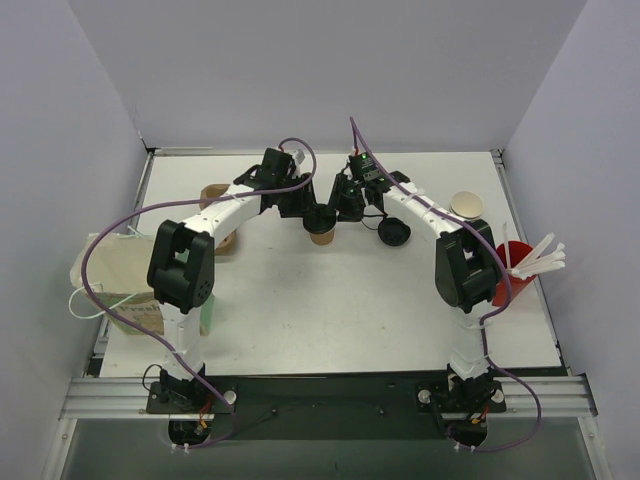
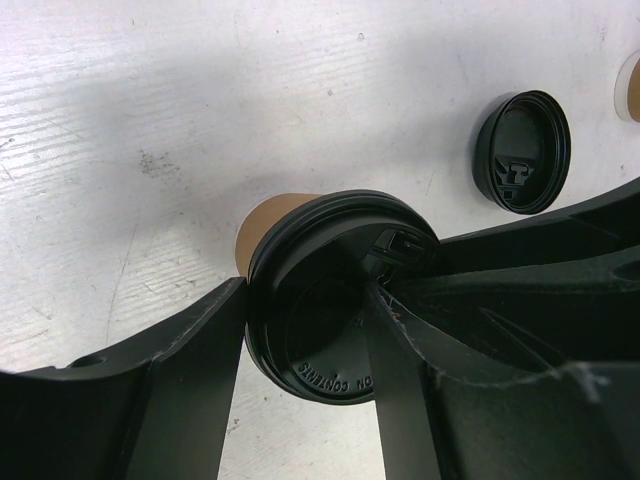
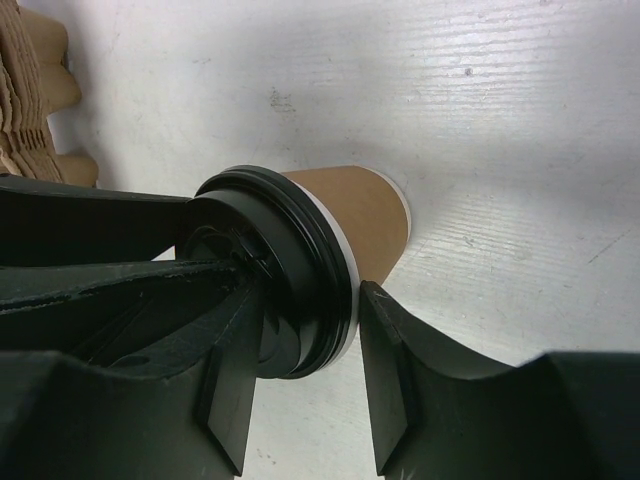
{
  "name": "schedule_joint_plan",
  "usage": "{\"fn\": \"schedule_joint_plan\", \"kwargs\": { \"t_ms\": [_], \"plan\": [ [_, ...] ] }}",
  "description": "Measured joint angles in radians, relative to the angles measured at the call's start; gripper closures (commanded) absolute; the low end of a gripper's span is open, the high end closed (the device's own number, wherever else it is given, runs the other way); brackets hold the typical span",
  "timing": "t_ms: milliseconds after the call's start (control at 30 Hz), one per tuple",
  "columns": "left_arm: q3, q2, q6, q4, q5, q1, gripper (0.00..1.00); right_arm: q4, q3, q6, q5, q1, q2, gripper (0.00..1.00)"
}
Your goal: Pack the takeout coffee
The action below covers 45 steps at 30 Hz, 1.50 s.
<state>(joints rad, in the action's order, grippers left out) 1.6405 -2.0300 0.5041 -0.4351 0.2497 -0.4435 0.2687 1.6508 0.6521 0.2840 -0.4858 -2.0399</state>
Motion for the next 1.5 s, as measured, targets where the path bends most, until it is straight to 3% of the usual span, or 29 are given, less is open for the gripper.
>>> {"fn": "schedule_joint_plan", "kwargs": {
  "t_ms": [400, 967, 1200, 1500],
  "plan": [
    [0.0, 0.007, -0.021, -0.01, -0.022, -0.008, 0.38, -0.033, -0.026, 0.017, 0.0, 0.0, 0.008, 0.71],
    [-0.047, 0.096, -0.038, -0.032, -0.001, 0.021, 0.34, -0.211, -0.152, 0.077, 0.048, 0.003, 0.043, 0.72],
    [-0.11, 0.198, -0.032, -0.011, 0.023, 0.037, 0.41, -0.214, -0.153, 0.081, 0.048, 0.003, 0.043, 0.72],
    [-0.224, 0.209, -0.01, 0.025, 0.037, 0.039, 0.46, -0.242, -0.171, 0.086, 0.05, 0.003, 0.048, 0.71]
  ]
}}
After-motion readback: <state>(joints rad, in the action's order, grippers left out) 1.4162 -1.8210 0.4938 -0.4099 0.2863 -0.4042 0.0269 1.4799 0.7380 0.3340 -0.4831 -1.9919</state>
